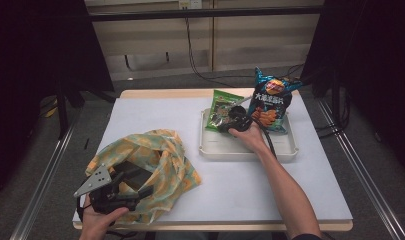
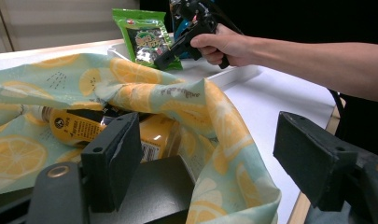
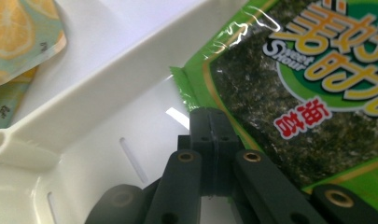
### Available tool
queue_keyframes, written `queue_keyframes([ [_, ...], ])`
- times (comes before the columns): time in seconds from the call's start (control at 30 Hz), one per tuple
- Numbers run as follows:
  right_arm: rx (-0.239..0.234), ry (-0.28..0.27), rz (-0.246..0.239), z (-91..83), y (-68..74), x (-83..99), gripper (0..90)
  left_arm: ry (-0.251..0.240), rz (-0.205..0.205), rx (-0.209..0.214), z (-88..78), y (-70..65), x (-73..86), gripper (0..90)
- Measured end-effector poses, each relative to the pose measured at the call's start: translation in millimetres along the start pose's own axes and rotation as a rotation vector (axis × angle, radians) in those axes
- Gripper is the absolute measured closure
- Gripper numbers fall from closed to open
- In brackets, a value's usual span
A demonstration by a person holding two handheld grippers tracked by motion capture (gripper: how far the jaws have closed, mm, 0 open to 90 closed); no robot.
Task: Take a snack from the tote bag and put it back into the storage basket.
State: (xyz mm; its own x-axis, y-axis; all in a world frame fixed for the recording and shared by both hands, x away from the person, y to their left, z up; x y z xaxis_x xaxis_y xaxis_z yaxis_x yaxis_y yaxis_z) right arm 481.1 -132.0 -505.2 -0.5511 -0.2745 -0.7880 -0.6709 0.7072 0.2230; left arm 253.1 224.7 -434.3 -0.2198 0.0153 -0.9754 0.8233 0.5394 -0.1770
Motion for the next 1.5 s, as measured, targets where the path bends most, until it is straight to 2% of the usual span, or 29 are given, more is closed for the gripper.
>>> queue_keyframes([
  [0.03,0.008,-0.009,-0.004,1.1,-2.8,-0.1,90.0,0.010,0.003,-0.024,-0.4,0.1,0.1,23.1],
  [0.13,0.029,-0.005,-0.001,1.4,-5.7,-0.7,90.0,0.008,-0.001,-0.024,0.0,-0.3,0.1,23.0],
  [0.17,0.033,-0.006,0.001,1.6,-6.7,-1.0,90.0,0.001,-0.004,-0.004,0.5,-0.1,0.3,23.0],
  [0.33,0.063,-0.014,0.015,3.6,-11.7,-1.1,90.0,0.007,0.000,-0.015,0.0,-0.4,0.0,23.0],
  [0.4,0.063,-0.020,0.016,5.0,-12.7,-1.1,90.0,0.001,-0.006,-0.005,0.5,-0.3,0.2,23.0],
  [0.63,0.089,-0.035,0.018,12.8,-11.8,-5.4,90.0,-0.003,-0.005,-0.001,0.5,-1.1,-0.1,23.1],
  [0.67,0.087,-0.038,0.019,14.3,-11.4,-5.9,90.0,0.005,0.003,-0.019,-0.7,-0.7,-0.4,23.4],
  [0.7,0.091,-0.037,0.017,15.4,-11.1,-6.2,90.0,-0.001,-0.004,-0.015,-0.8,-1.0,-0.7,23.7],
  [0.77,0.104,-0.043,0.016,16.8,-12.1,-6.8,90.0,-0.002,-0.004,-0.013,-1.3,-0.7,-1.0,24.2],
  [0.83,0.142,-0.050,0.009,16.3,-13.9,-7.8,89.7,-0.003,-0.004,-0.017,-1.1,-0.8,-1.0,24.8],
  [0.9,0.145,-0.059,0.009,16.6,-15.8,-8.3,88.9,-0.001,-0.003,-0.011,-1.2,-1.2,-1.0,26.2],
  [1.17,0.120,-0.056,0.002,11.1,-8.0,-9.4,80.4,0.002,-0.004,0.034,-0.7,-4.4,-1.1,34.6],
  [1.33,0.101,-0.093,-0.005,0.5,2.4,-14.5,76.0,0.017,-0.017,0.040,0.7,-4.5,0.4,38.9],
  [1.5,0.063,-0.151,-0.018,-12.9,19.6,-18.9,71.4,0.028,-0.024,0.045,1.2,-2.3,1.5,43.5],
])
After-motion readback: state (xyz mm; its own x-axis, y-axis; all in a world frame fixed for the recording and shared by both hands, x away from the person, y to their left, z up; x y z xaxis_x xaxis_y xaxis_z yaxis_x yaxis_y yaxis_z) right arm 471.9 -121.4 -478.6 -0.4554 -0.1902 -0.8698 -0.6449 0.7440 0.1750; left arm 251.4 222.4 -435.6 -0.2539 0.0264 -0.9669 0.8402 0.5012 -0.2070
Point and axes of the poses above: each handheld gripper's, and its own axes: z roughly forward along the jaws, x roughly out of its underside, y roughly to its left, the point moved 4 cm from there along z, roughly forward along the jaws, and after that the axes turned 10 degrees about -y, right-handed, at the moved point
